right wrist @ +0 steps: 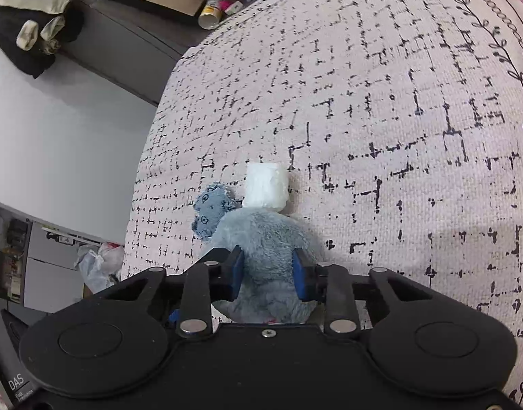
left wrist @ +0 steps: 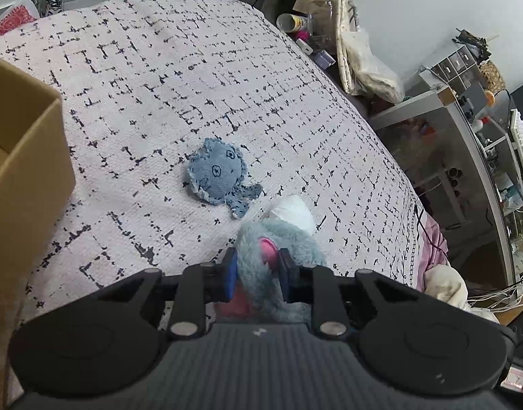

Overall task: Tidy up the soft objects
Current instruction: 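Close both tools on the grey plush mouse, then carry the grey plush mouse into the box with both tools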

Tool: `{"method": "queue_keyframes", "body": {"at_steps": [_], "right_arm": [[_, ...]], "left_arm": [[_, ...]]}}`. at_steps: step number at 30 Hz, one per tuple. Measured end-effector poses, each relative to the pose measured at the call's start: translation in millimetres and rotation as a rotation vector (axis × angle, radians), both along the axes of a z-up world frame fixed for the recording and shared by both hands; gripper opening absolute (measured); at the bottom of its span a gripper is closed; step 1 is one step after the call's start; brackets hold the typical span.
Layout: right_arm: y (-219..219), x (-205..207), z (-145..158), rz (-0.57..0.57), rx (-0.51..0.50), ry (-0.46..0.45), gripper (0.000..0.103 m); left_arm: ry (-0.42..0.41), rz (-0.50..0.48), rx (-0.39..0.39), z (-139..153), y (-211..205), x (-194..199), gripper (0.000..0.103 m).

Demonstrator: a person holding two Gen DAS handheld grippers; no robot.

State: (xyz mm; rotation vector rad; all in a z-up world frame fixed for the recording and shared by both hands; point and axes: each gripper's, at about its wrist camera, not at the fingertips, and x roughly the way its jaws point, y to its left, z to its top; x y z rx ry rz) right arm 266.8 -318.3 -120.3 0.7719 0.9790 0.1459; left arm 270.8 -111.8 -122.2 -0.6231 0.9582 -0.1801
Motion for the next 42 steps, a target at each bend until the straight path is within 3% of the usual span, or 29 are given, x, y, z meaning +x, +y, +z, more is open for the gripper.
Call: {"method": "queue_keyframes", "body": {"at_steps": [21, 42], "right_arm": [[16.8, -19.8, 41.1, 0.082, 0.050, -0.127, 0.022], [63.8, -45.2, 77.7, 0.224, 0.136, -0.291, 0.022]], "left_arm": [[-0.090, 0.072, 0.017, 54.6, 27.7, -33.2, 0.013], [-0.176, 0.160, 0.058, 109.9, 81.5, -77.1, 0.013]]}}
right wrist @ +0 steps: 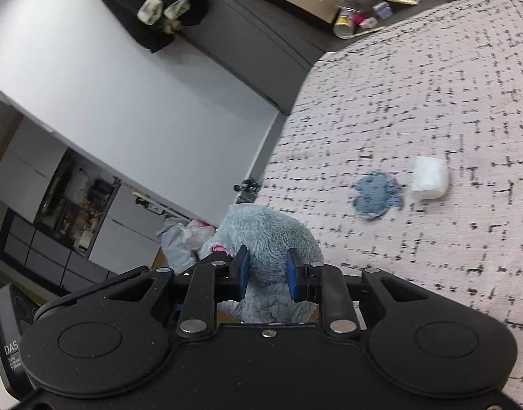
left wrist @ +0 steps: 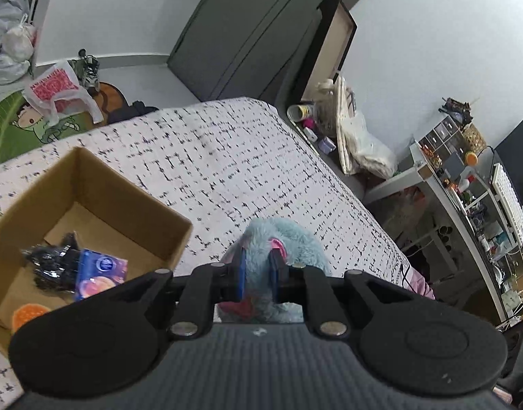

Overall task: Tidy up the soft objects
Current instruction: 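Carry the grey plush mouse into the box with both tools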

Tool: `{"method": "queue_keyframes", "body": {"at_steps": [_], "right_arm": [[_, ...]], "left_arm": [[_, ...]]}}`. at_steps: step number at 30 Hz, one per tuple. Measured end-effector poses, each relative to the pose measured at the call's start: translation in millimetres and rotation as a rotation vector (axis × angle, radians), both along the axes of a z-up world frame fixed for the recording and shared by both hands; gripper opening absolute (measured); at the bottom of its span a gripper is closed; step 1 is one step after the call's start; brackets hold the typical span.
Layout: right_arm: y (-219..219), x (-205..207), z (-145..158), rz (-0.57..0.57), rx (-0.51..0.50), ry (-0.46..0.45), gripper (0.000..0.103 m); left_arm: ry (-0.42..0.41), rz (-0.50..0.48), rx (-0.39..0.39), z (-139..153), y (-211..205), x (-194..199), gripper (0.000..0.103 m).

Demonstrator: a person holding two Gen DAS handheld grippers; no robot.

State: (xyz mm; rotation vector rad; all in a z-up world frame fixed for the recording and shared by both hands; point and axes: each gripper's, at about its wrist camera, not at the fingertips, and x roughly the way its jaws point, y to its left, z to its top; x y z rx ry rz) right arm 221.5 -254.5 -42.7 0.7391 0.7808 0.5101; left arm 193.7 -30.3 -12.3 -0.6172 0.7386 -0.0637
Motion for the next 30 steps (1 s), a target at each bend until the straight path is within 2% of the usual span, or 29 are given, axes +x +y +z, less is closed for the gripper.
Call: {"method": "queue_keyframes", "body": {"at_steps": [14, 30], "right_arm": [[40.9, -17.2, 9.7, 0.052, 0.015, -0.099, 0.022], [89.3, -16.3, 3.3, 0.093, -0.039, -0.123, 0.022]], "left_arm": [[-0.035, 0.057, -0.022, 9.0, 45.8, -26.9, 0.013], [-0.032, 0.134, -0.094, -11.2, 93.7, -34.5, 0.013]]}}
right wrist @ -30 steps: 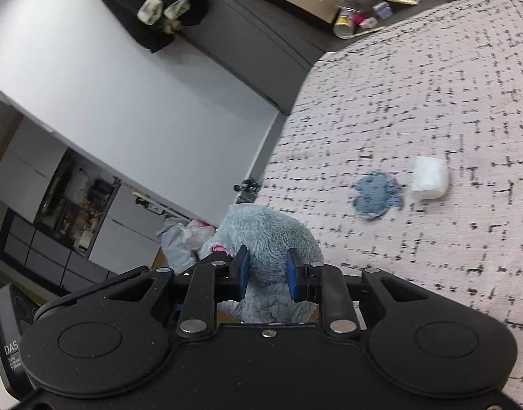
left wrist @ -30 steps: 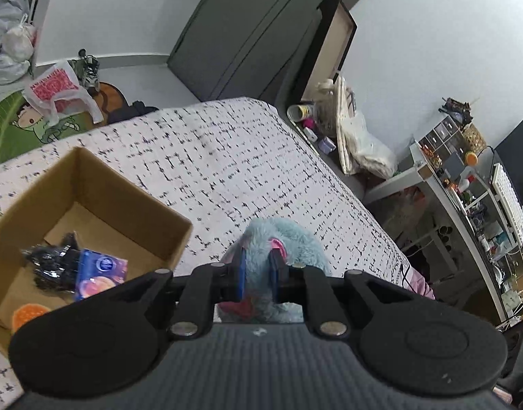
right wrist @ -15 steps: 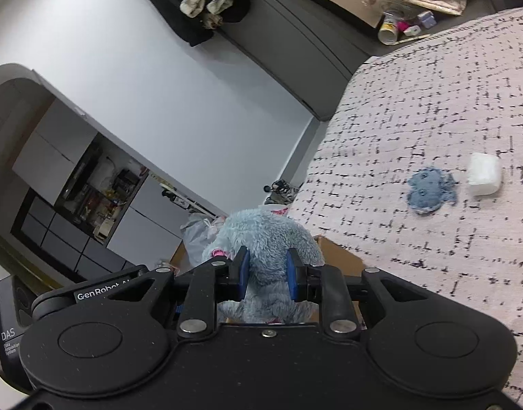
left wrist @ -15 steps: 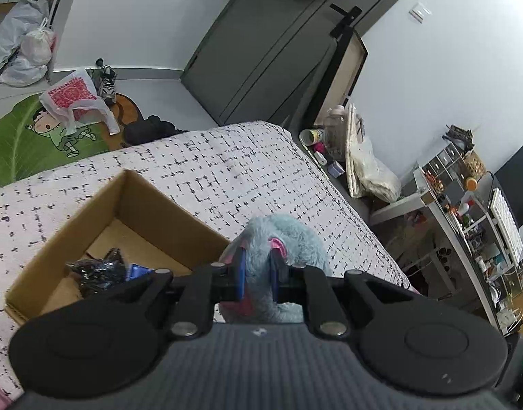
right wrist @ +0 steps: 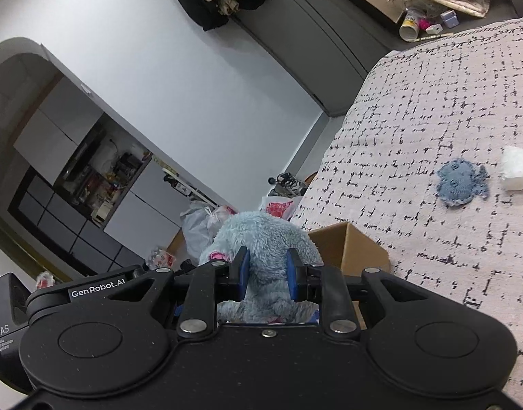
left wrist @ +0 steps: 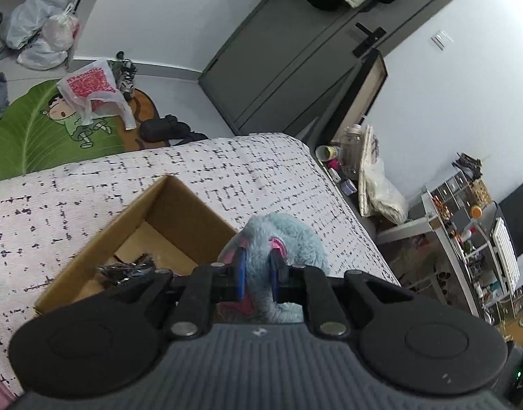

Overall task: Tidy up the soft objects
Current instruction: 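Carry the grey plush mouse into the box with both tools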

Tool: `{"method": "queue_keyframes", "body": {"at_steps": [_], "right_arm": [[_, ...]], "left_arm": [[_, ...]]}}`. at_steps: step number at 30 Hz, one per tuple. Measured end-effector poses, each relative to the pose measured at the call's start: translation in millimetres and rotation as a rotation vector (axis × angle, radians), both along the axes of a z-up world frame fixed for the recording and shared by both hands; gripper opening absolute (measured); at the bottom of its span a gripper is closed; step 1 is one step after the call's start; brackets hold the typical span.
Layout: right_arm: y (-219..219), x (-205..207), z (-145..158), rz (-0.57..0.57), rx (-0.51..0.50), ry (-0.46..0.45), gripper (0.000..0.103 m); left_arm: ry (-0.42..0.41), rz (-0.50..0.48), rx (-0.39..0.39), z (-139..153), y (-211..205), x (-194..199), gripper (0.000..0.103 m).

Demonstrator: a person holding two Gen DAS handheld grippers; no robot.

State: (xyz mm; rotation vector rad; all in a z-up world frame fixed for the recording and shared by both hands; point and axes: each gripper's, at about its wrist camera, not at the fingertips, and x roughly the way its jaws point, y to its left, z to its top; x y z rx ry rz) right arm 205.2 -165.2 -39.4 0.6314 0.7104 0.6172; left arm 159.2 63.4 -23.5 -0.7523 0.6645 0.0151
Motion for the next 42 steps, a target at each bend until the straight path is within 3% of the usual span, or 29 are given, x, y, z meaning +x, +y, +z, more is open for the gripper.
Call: {"method": "queue_keyframes", "body": {"at_steps": [9, 21, 25, 29, 33, 36, 42], "right_arm": [[29.9, 8.3, -14.6, 0.032, -0.032, 0.035, 0.022], [46.7, 23.2, -32.2, 0.035, -0.043, 0.067, 0.023], [50.9, 29.6, -40.6, 0.041, -0.041, 0.113, 0.031], [49.5, 29.5, -42.5, 0.041, -0.034, 0.128, 0.039], [41.7, 31.9, -38.4, 0.014, -0.029, 0.157, 0.048], [35.1, 30.0, -32.3, 0.001, -0.030, 0.162, 0.053], [22.8, 28.0, -14.3, -0.024, -0.048, 0.159, 0.056]], "left_arm": [[0.005, 0.047, 0.029, -18.3, 21.2, 2.2, 0.013], [0.020, 0.073, 0.011, -36.9, 33.9, 18.8, 0.013], [0.035, 0.087, -0.003, -43.2, 38.5, 23.0, 0.014], [0.059, 0.131, 0.069, -44.9, 38.3, 26.7, 0.020], [0.081, 0.137, 0.033, -47.1, 43.1, 29.6, 0.031], [0.076, 0.131, 0.084, -42.6, 37.7, 27.8, 0.041], [0.074, 0.132, 0.141, -32.0, 28.0, 23.9, 0.055]]}}
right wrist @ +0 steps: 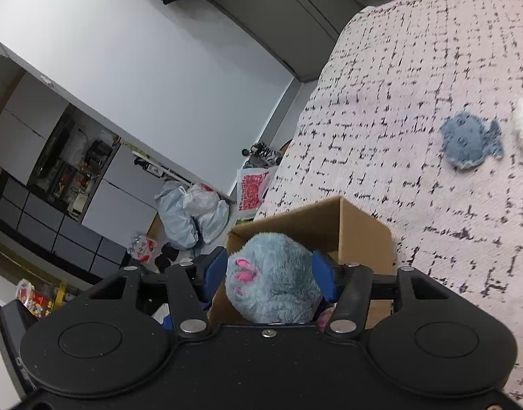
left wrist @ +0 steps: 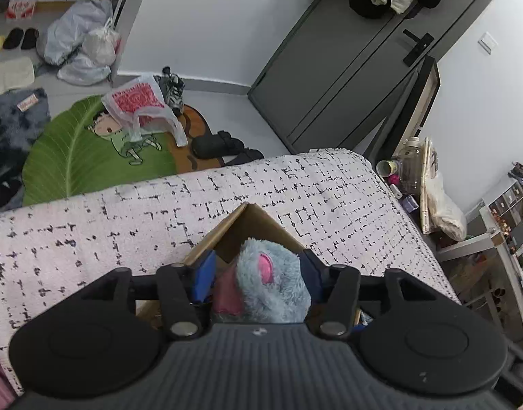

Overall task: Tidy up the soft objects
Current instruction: 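Carry the grey plush mouse into the box with both tools, then open both tools and lift them out of the box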

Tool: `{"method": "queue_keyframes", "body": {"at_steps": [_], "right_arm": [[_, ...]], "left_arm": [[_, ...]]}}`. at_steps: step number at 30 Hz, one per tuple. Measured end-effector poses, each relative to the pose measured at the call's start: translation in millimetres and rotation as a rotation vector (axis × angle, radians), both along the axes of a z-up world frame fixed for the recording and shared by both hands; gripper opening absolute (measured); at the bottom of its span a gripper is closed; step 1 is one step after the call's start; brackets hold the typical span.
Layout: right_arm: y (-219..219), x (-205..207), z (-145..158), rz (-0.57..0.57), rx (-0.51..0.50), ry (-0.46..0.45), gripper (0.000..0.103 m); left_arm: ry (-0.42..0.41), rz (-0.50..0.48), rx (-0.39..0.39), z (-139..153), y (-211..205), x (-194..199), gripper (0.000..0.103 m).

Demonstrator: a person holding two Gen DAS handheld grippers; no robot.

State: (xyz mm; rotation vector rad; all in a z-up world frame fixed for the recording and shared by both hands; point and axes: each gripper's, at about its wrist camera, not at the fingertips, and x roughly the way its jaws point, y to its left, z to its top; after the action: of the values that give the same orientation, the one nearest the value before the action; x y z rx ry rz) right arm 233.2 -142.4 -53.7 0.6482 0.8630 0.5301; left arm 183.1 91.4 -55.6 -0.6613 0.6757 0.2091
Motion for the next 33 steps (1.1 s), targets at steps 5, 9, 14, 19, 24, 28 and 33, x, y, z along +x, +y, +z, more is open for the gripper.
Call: {"method": "queue_keyframes", "body": {"at_steps": [5, 9, 14, 19, 24, 28, 33], "right_arm": [[-17.6, -5.4, 9.7, -0.027, -0.009, 0.017, 0.059], [-31.9, -10.1, 16.7, -0.052, -0.040, 0.023, 0.065], [-51.7, -13.3, 21.4, -0.093, -0.066, 0.024, 0.074], [-70.5, -16.6, 27.5, -0.126, -0.101, 0.028, 0.081], [-86.2, -19.2, 34.4, -0.137, -0.107, 0.023, 0.092], [-98.4, -19.4, 40.7, -0.135, -0.113, 0.023, 0.094], [-122.5, -19.2, 50.2, -0.178, -0.119, -0.001, 0.098]], "left_arm": [[0.011, 0.006, 0.042, 12.6, -9.3, -1.4, 0.063], [0.007, -0.007, 0.072, 24.9, -20.4, -1.8, 0.072], [0.023, -0.032, 0.103, 34.4, -36.5, -2.4, 0.082], [0.037, -0.053, 0.143, 41.5, -54.2, -2.9, 0.083], [0.055, -0.087, 0.165, 47.5, -74.4, -1.2, 0.084], [0.062, -0.106, 0.197, 53.8, -90.5, 1.4, 0.084], [0.067, -0.140, 0.220, 63.5, -110.7, 5.2, 0.084]]}}
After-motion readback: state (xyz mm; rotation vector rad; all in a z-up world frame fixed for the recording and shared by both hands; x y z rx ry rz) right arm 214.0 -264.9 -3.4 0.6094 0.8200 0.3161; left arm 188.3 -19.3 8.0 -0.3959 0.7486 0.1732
